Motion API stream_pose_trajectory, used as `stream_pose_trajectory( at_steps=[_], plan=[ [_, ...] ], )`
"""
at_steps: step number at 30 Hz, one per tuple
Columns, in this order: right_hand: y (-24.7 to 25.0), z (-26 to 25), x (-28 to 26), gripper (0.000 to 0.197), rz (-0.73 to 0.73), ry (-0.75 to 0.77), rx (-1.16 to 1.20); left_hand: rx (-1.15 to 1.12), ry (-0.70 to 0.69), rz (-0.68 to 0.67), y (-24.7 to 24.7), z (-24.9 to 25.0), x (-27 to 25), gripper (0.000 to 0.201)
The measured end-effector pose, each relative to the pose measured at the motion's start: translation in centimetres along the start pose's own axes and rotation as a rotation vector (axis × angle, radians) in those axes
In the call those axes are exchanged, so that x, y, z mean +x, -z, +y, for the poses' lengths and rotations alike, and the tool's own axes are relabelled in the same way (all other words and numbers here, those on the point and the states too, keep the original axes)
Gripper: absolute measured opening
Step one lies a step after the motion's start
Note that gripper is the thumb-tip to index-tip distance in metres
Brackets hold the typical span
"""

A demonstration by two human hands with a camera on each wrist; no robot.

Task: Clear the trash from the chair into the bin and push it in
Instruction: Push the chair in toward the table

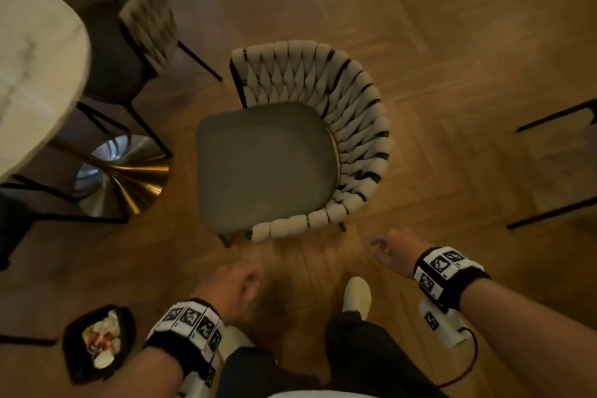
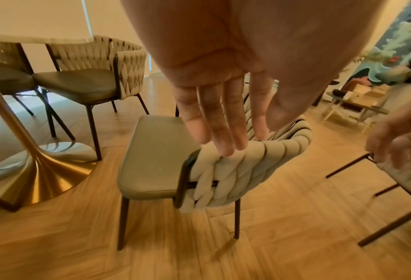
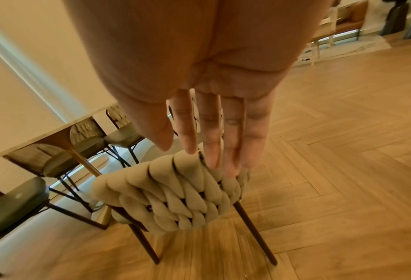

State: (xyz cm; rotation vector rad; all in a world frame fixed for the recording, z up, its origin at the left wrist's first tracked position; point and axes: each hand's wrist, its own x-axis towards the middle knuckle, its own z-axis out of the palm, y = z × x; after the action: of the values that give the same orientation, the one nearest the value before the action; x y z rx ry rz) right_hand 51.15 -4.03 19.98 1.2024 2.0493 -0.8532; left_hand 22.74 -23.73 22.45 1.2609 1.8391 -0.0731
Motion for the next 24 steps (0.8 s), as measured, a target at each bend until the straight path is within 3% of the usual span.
stream_pose_trajectory(
  at_steps=[6,16,20,24],
  plan=[
    [5.8,2.1,2.5,0.034,-0.067,0.071,-0.197,-0.140,0.005,0.069,-0.3,5.4,2.7,0.010],
    [15.4,4.7,8.9,0.033,0.018,0.214,-0.459,-0.238,0.029,0.224,0.8,9.5,7.4,0.010],
    [20.2,6.5,14.3,0.035,-0.041,0.336,-0.626,-0.255,0.102,0.220,0.5,13.2,10.4,0.009],
    [25.1,8.3,19.8,0.035,-0.073,0.585,-0.777,-0.310,0.275,0.277,-0.3,18.5,14.4,0.008]
  ],
)
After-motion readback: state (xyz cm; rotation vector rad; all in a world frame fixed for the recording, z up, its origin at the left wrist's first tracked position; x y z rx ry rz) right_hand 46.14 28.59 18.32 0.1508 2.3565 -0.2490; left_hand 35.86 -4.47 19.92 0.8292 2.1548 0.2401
